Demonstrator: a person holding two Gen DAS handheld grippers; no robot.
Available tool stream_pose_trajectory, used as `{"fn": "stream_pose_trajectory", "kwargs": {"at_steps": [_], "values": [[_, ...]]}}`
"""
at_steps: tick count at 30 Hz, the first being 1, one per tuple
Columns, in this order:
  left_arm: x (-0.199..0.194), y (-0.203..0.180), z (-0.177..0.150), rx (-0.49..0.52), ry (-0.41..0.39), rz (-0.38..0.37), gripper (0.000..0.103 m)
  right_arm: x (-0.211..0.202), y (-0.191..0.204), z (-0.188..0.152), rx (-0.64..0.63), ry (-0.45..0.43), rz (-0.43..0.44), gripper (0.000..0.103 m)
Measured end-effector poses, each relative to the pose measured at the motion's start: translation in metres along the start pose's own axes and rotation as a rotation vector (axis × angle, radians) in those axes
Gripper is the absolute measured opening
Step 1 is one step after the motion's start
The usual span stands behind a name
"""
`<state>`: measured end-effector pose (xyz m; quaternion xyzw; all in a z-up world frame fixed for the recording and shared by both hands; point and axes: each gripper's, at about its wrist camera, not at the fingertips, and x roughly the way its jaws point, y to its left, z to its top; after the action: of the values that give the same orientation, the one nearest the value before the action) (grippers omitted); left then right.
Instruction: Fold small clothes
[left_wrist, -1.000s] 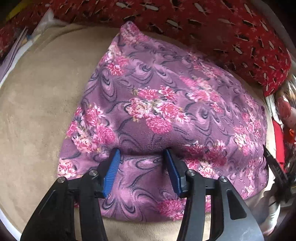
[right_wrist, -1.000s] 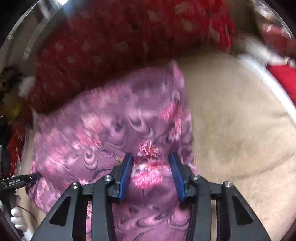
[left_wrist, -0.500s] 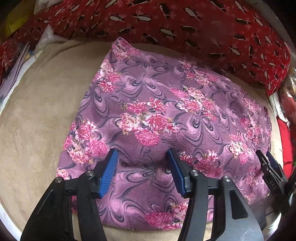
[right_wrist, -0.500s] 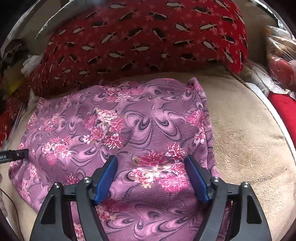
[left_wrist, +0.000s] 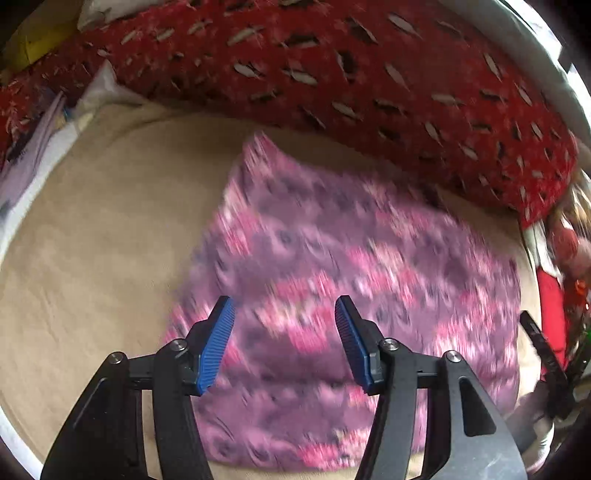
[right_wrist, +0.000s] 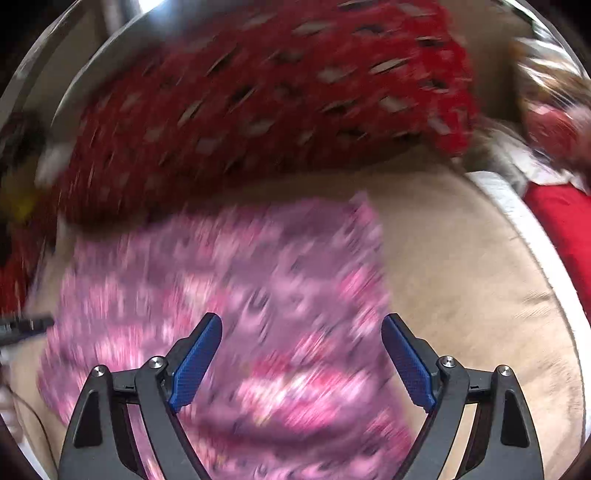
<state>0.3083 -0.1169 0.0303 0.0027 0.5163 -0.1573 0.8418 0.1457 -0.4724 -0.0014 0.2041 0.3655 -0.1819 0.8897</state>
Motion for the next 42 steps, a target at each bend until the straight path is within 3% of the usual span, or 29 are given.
{"fn": "stream_pose_trajectory", "kwargs": {"at_steps": [4, 7, 8, 9, 10, 11, 13, 15, 17, 18, 20, 22, 24, 26, 28, 30, 33, 35, 37, 38, 40, 41, 42], "values": [[0.014, 0.013, 0.027, -0.033, 0.008, 0.023, 0.056, 0.019, -0.044, 0.027, 0.171, 0.047, -0.003, 0.089], [0.032, 0.02, 0.04, -0.084, 0.063, -0.061, 0.056, 0.048, -0.073, 0.036, 0.313, 0.137, 0.046, 0.086], [0.036, 0.019, 0.042, -0.089, 0.079, -0.094, 0.056, 0.055, -0.076, 0.037, 0.328, 0.157, 0.065, 0.07], [0.041, 0.016, 0.044, -0.082, 0.092, -0.126, 0.056, 0.062, -0.076, 0.041, 0.32, 0.167, 0.099, 0.037], [0.043, 0.012, 0.044, -0.066, 0.089, -0.127, 0.056, 0.065, -0.073, 0.046, 0.291, 0.169, 0.154, 0.015], [0.045, 0.006, 0.044, -0.043, 0.079, -0.112, 0.056, 0.067, -0.07, 0.05, 0.267, 0.167, 0.196, 0.007], [0.058, -0.004, 0.044, 0.003, 0.059, -0.033, 0.056, 0.06, -0.066, 0.057, 0.233, 0.097, 0.203, 0.006], [0.081, -0.005, 0.043, -0.005, 0.089, 0.033, 0.056, 0.06, -0.07, 0.059, 0.235, 0.041, 0.169, 0.006], [0.092, -0.006, 0.044, -0.009, 0.086, 0.064, 0.058, 0.085, -0.076, 0.052, 0.25, 0.143, 0.094, 0.006], [0.09, -0.01, 0.047, -0.002, 0.088, 0.075, 0.058, 0.093, -0.078, 0.047, 0.254, 0.177, 0.1, 0.005], [0.083, -0.011, 0.049, -0.003, 0.109, 0.05, 0.053, 0.078, -0.078, 0.052, 0.26, 0.132, 0.098, 0.014], [0.059, -0.007, 0.042, -0.019, 0.07, -0.011, 0.051, 0.054, -0.073, 0.054, 0.236, 0.073, 0.08, 0.014], [0.036, -0.009, 0.028, -0.016, 0.011, -0.046, 0.052, 0.023, -0.065, 0.051, 0.184, -0.016, 0.156, 0.015], [0.029, -0.011, 0.015, -0.01, 0.001, -0.043, 0.054, 0.008, -0.056, 0.04, 0.147, -0.041, 0.196, 0.02], [0.043, -0.013, 0.001, 0.0, 0.05, 0.001, 0.055, 0.008, -0.044, 0.024, 0.086, -0.02, 0.193, 0.028], [0.062, -0.016, -0.005, 0.015, 0.109, 0.056, 0.055, 0.033, -0.032, 0.005, 0.012, 0.117, 0.123, 0.027], [0.041, -0.02, -0.004, 0.017, 0.105, 0.021, 0.055, 0.018, -0.025, 0.003, 0.007, 0.088, 0.089, 0.028], [0.021, -0.016, -0.009, -0.024, 0.078, -0.061, 0.055, -0.005, -0.02, 0.0, 0.029, 0.051, 0.168, 0.028], [0.016, -0.018, -0.019, -0.032, 0.071, -0.076, 0.056, -0.024, -0.008, -0.008, -0.01, 0.008, 0.212, 0.033], [0.022, -0.022, -0.026, -0.022, 0.088, -0.057, 0.056, -0.024, -0.002, -0.014, -0.04, 0.015, 0.221, 0.041], [0.038, -0.028, -0.037, 0.013, 0.111, 0.009, 0.059, -0.006, 0.01, -0.027, -0.111, 0.084, 0.174, 0.043], [0.036, -0.032, -0.04, 0.036, 0.087, 0.03, 0.059, 0.006, 0.015, -0.035, -0.147, 0.128, 0.141, 0.043], [0.03, -0.034, -0.041, 0.053, 0.083, 0.035, 0.058, 0.005, 0.019, -0.039, -0.178, 0.095, 0.125, 0.043]]}}
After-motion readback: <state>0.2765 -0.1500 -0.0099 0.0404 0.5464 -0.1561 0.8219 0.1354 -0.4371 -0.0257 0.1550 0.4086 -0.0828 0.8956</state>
